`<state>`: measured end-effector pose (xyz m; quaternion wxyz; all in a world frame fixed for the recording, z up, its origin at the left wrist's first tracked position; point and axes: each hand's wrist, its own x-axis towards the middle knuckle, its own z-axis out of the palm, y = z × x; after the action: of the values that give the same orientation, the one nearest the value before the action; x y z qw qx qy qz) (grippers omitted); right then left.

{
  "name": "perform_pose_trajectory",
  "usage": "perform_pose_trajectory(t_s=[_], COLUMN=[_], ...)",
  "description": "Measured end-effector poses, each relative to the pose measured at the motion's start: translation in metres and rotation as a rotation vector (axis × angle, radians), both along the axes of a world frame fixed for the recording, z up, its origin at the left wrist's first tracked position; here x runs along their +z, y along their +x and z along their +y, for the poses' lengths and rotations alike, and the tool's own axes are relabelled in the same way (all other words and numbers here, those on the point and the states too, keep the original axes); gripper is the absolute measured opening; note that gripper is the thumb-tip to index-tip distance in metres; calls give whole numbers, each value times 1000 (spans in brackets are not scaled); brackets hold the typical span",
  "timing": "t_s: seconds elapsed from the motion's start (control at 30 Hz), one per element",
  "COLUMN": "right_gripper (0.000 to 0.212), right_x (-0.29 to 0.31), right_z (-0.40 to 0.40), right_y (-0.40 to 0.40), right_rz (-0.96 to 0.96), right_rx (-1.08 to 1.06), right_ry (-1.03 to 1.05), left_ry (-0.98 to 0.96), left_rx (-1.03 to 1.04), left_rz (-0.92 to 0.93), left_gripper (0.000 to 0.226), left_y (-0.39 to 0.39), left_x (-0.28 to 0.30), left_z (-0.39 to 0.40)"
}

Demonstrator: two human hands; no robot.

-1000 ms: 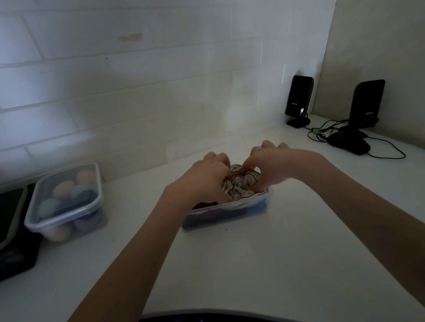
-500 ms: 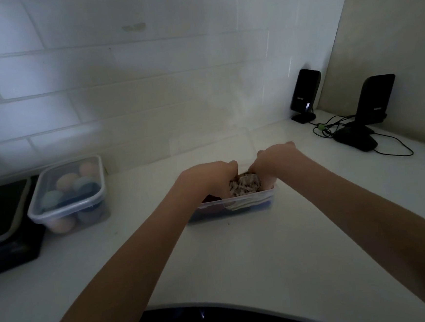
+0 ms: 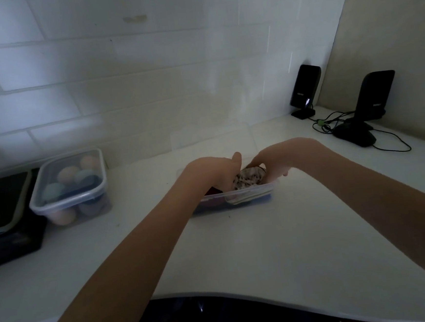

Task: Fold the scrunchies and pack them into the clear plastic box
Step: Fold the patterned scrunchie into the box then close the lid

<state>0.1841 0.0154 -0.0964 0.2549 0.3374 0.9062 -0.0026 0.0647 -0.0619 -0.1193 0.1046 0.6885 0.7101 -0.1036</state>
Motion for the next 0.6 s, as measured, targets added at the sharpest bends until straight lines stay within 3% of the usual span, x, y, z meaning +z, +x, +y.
perform_pose_trajectory(t_s=[0.17,0.27,0.4,0.6], right_gripper=[44,25,49,61], right_x=[20,23,14,4], right_z=[-4,-10,-13,-5], right_y=[-1,-2,0,-10], right_rz=[229,196,-42,-120], right_rx=[211,337,200,111], right_ry=[243,275,216,51], left_ry=[13,6,6,-8], left_rx=[0,5,23,30], left_rz=[-26,-59,-68,-78], left_gripper=[80,85,79,80], left_y=[-1,-2,-5,-8], left_x=[-2,-4,-4,0], left_z=[2,2,1,5])
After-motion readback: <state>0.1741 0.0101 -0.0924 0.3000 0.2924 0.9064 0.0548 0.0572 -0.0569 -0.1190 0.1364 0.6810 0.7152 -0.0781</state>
